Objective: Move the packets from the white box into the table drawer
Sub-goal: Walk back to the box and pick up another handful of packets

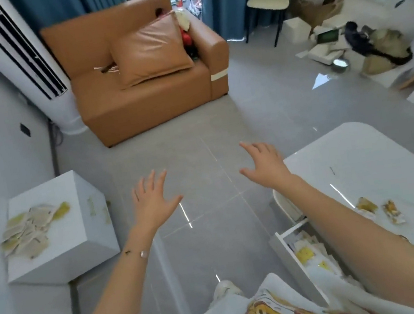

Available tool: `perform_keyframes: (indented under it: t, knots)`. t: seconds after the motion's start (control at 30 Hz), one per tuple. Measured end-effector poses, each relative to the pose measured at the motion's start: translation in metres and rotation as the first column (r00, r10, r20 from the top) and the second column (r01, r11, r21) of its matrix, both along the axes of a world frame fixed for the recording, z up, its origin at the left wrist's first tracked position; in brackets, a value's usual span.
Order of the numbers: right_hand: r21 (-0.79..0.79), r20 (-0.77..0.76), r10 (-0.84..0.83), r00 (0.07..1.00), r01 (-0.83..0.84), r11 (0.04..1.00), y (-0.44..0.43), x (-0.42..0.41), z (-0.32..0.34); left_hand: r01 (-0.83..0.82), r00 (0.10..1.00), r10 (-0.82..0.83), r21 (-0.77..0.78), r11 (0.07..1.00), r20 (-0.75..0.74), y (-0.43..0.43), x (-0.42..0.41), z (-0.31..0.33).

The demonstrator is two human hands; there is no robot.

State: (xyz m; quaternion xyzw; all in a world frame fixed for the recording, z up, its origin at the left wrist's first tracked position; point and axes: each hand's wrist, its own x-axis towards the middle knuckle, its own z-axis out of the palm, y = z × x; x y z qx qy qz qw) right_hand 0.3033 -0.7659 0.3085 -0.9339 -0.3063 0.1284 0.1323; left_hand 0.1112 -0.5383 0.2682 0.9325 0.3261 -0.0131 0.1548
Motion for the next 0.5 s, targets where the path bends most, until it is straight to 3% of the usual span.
perform_keyframes:
  t: [0.5]
  knots:
    - [0.002, -0.016, 0.364, 0.931, -0.364, 0.931, 0.249, 0.053, -0.022, -0.330, 0.944, 0.328, -0.064, 0.942, -0.050, 0.167, -0.010, -0.021]
